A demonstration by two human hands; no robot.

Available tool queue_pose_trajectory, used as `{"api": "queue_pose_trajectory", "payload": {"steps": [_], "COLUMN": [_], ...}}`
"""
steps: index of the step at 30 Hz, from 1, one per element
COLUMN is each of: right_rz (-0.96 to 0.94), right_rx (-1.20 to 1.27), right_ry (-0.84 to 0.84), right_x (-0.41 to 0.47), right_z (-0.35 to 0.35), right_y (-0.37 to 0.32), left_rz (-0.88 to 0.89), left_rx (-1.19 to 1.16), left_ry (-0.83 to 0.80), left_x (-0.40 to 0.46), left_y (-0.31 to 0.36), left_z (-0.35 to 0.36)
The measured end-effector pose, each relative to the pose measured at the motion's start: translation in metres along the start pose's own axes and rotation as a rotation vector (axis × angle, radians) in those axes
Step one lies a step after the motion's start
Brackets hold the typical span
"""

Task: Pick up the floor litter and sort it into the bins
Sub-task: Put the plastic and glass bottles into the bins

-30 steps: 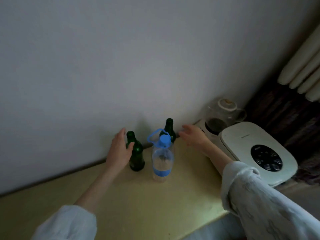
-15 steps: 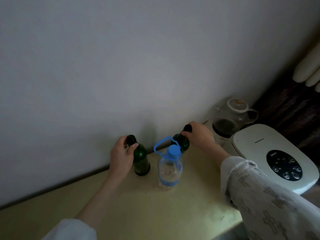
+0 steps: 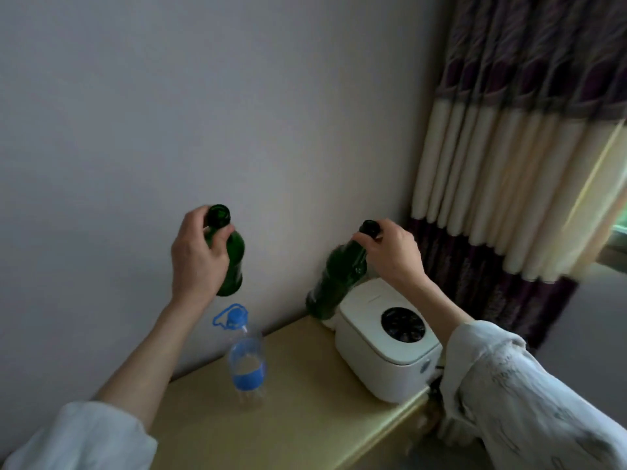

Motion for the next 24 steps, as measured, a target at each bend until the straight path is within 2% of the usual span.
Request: {"api": "queue_pose_trajectory", "payload": {"steps": [6, 10, 13, 20, 24], "right_rz": [-0.019, 0.048, 0.154, 0.464, 0.637], "right_rx": [0.006, -0.091, -0.127, -0.246, -0.283], "right_ry": [0.124, 0.157, 0.196, 0.166, 0.118], "right_x": [-0.020, -0.046, -0.067, -0.135, -0.172], "right_z": [-0.154, -0.218, -0.263, -0.315, -0.301], "right_y": [0.040, 0.106, 0.168, 0.337, 0.433], "left_rz": [0.040, -0.023, -0.055, -0.088, -0.133], "left_rx": [-0.166, -0.262, -0.333, -0.389, -0.327], "left_ry": [-0.147, -0.286, -0.451, -0.857, -1.025], "left_x": [-0.064, -0.133, -0.197, -0.366, -0.460], "left_y": [0.149, 0.201, 0.238, 0.300, 0.287], "left_z": [0.019, 0.057, 0.100, 0.208, 0.267]}}
Point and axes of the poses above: each hand's wrist, its own x-axis towards the middle knuckle, its own z-axis out of the palm, y = z × x, the point moved 10 cm from there along x, towards the middle knuckle, and after that the axes turned 14 degrees about y, right-handed, at the moved point
